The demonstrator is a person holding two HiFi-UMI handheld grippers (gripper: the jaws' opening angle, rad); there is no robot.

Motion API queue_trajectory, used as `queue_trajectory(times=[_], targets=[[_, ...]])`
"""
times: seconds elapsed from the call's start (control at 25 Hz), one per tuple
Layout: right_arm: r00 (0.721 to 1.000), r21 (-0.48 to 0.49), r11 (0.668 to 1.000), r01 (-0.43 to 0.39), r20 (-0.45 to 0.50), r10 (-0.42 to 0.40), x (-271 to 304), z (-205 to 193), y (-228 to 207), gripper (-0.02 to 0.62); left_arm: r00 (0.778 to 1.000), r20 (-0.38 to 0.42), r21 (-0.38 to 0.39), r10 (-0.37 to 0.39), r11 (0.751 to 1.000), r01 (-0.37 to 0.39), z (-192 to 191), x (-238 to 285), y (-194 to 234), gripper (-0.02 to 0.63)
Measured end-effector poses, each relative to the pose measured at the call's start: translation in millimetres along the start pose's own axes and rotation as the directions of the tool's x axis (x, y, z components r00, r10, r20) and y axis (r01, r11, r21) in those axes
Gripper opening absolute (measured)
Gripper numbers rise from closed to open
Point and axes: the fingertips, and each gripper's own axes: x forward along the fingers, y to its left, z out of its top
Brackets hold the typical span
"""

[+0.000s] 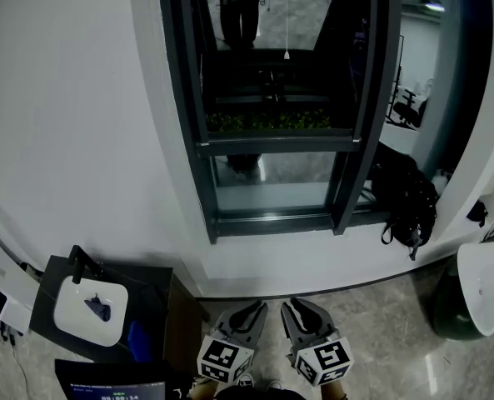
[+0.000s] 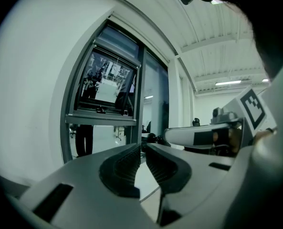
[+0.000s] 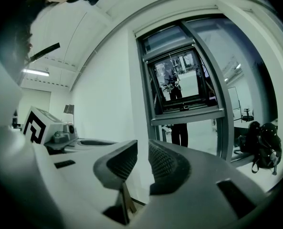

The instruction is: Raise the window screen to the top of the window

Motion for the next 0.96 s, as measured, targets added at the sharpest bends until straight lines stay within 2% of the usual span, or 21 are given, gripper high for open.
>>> queue_trajectory(times=[0.44, 0.64, 0.96], targets=[[1.0, -0.01, 1.0, -0.013, 0.011, 0.013, -11.6, -2.1, -6.4, 0.072, 1.0, -0.011, -0.004, 0.021, 1.0, -0.021, -3.6, 3.2, -13.4, 0.034], [1.0, 0.001, 1.0, -0.019, -0.023, 0.019, -17.0, -8.1, -7.3, 0.072, 0.999, -0.021, -0.005, 0.026, 1.0, -0.026, -6.4, 1.5, -19.8, 0.034], [1.0, -0.01, 0.999, -0.031, -0.004, 0.031, -18.3, -5.0, -3.6, 0.072, 0.999, -0.031, -0.006, 0.038, 0.999, -0.038, -8.3, -3.5, -21.9, 0.034]])
